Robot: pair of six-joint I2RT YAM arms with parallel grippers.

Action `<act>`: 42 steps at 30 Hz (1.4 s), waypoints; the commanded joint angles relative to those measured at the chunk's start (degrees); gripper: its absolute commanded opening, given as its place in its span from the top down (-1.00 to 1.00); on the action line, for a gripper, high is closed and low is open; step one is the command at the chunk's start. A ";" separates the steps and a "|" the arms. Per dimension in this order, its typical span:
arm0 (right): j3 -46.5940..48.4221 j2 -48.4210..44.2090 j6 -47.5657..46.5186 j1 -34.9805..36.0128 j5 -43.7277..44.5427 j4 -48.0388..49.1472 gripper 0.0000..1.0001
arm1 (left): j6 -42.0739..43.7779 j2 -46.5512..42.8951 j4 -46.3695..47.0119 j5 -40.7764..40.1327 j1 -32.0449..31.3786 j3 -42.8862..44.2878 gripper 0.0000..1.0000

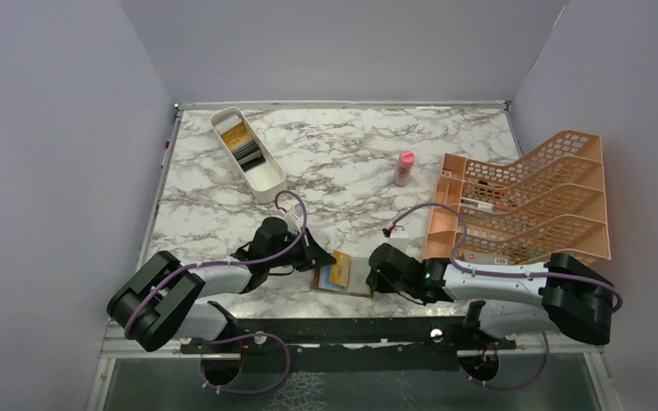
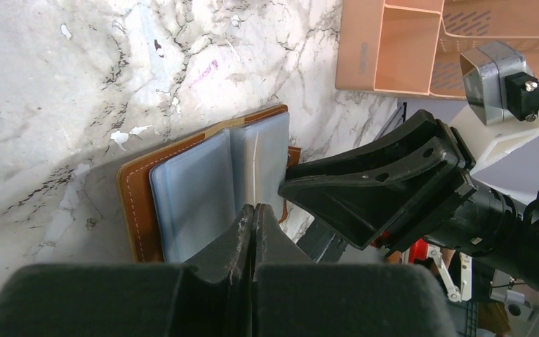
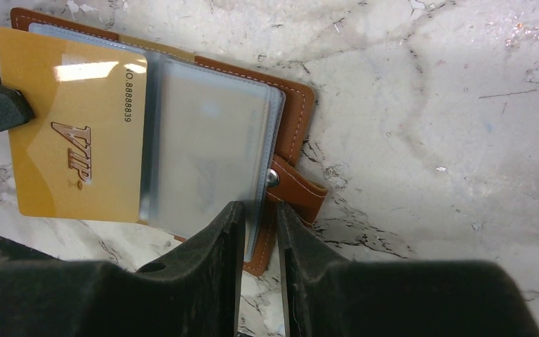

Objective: Put the credit cards into the card holder
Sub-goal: Insert the credit card into the card holder.

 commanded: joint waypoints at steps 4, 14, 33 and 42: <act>-2.16 0.86 0.73 -0.16 -0.98 -0.68 0.45 | -0.82 0.03 1.93 -2.72 -1.00 -1.28 1.00; -2.11 0.66 0.73 -0.13 -1.17 -0.75 0.45 | -0.11 2.60 3.48 -4.38 -1.78 -1.75 1.00; 0.24 1.09 1.29 -0.14 0.66 -5.52 0.36 | -2.63 3.95 9.13 -4.55 -3.73 -2.99 1.00; 1.61 -1.24 0.47 -0.13 2.04 -7.25 0.32 | -3.81 5.72 10.15 -5.42 -3.96 -3.84 1.00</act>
